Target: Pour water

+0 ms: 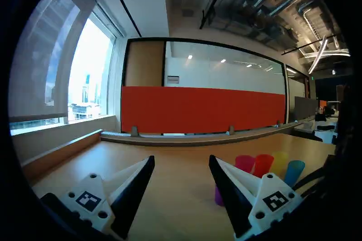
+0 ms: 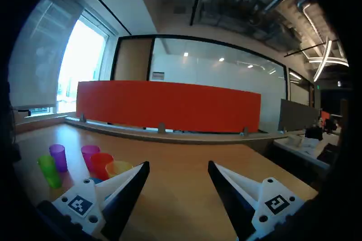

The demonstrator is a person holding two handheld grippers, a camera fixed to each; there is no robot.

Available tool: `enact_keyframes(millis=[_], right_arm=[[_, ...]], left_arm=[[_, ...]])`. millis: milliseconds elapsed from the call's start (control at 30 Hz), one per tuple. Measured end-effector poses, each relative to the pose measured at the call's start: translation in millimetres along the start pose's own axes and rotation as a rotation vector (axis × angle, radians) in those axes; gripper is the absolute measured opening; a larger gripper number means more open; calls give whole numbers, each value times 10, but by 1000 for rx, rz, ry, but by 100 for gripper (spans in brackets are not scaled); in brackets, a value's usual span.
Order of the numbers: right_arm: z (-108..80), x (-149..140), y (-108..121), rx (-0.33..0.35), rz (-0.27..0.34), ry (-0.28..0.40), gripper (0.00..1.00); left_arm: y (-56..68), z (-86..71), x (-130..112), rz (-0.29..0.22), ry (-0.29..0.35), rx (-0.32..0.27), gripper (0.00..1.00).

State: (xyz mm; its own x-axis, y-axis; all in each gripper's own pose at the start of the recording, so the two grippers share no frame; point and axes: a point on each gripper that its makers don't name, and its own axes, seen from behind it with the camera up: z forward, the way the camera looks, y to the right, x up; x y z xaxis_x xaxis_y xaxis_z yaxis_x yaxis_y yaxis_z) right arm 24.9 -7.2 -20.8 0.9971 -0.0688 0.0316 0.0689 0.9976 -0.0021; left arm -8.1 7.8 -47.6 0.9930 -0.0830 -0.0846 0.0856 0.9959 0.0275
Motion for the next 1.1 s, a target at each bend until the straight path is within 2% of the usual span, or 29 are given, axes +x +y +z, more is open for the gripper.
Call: enact_keyframes(millis=[100, 300, 600, 800, 1100], right_arm=[[13, -7, 20, -12, 1, -6, 100], [38, 65, 5, -14, 16, -7, 100], [89, 84, 43, -22, 64, -44, 100], [102, 143, 30, -35, 46, -49, 100], [89, 132, -27, -38, 20, -68, 100]], left_arm=[[-29, 33, -3, 7, -3, 19, 88], [-58, 77, 46, 16, 34, 50, 88], [-213, 150, 28, 47, 59, 119, 88], [-205, 245, -150, 62, 34, 126, 88], [-156, 262, -162, 66, 47, 140, 88]])
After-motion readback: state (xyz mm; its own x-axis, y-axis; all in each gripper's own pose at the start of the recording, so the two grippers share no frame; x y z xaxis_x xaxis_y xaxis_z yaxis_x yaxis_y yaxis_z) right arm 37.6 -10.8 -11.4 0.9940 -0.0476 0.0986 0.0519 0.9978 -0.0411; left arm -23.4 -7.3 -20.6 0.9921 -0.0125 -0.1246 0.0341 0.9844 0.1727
